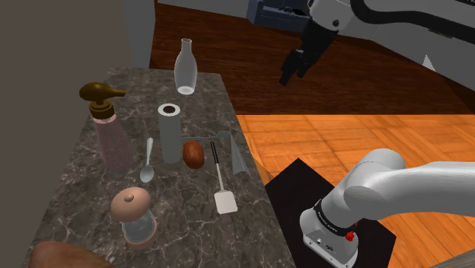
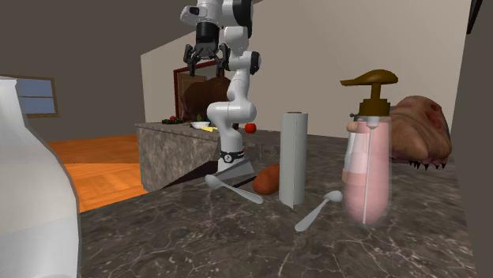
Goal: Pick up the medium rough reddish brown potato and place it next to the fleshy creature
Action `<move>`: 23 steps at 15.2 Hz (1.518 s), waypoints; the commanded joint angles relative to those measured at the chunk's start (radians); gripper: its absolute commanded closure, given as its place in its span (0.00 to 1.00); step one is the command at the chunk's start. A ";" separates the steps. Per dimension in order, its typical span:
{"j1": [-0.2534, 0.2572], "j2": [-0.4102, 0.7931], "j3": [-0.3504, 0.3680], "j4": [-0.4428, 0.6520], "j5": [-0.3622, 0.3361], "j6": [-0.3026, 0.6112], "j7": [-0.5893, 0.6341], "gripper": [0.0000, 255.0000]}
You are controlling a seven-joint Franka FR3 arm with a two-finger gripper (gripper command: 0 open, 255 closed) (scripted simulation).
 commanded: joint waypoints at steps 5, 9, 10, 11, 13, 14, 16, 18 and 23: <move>0.002 0.016 0.105 -0.061 0.036 0.068 0.144 0.00; 0.001 0.065 0.214 -0.094 0.067 0.139 0.291 0.00; -0.001 0.082 0.242 -0.098 0.074 0.157 0.328 0.00; -0.003 0.101 0.270 -0.101 0.079 0.175 0.366 0.00; -0.009 0.145 0.326 -0.101 0.087 0.212 0.442 0.00; -0.014 0.170 0.355 -0.098 0.089 0.230 0.481 0.00; -0.027 0.225 0.414 -0.087 0.088 0.266 0.560 0.00; -0.045 0.288 0.474 -0.070 0.078 0.301 0.642 0.00; -0.107 0.481 0.629 0.003 0.001 0.376 0.873 0.00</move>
